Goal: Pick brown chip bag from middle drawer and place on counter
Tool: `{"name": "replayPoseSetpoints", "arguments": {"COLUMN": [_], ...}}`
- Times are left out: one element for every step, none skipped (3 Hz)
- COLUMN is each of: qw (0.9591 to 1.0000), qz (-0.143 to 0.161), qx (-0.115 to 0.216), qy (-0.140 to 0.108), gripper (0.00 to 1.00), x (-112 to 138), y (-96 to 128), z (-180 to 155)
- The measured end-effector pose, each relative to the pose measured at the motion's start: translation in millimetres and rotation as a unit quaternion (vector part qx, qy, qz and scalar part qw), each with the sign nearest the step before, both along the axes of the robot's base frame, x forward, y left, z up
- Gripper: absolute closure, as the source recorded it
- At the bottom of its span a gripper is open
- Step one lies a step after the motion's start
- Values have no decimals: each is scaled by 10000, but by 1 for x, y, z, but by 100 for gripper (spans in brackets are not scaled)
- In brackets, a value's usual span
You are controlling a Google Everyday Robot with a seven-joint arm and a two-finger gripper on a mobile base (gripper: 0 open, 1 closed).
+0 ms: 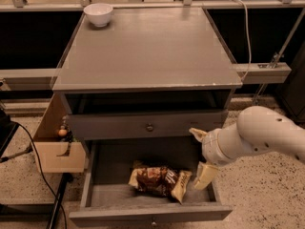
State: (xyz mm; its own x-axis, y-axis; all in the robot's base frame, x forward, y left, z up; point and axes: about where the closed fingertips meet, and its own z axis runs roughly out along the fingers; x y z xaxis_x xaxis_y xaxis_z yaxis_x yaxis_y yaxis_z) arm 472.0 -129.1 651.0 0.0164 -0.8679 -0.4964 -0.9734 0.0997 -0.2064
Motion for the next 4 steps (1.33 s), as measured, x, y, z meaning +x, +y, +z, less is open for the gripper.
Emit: {"name": "replayPoseSetpoints", "arguments": {"qw": [9997,9990,9984,9981], "qz": [246,411,498,529], "qx": [92,178,282,302], "qy": [-5,-16,-29,69], "gripper": [0,0,0,0], "x": [0,1,7,21], "y": [14,23,31,41], "z": [-38,-64,-97,-142]}}
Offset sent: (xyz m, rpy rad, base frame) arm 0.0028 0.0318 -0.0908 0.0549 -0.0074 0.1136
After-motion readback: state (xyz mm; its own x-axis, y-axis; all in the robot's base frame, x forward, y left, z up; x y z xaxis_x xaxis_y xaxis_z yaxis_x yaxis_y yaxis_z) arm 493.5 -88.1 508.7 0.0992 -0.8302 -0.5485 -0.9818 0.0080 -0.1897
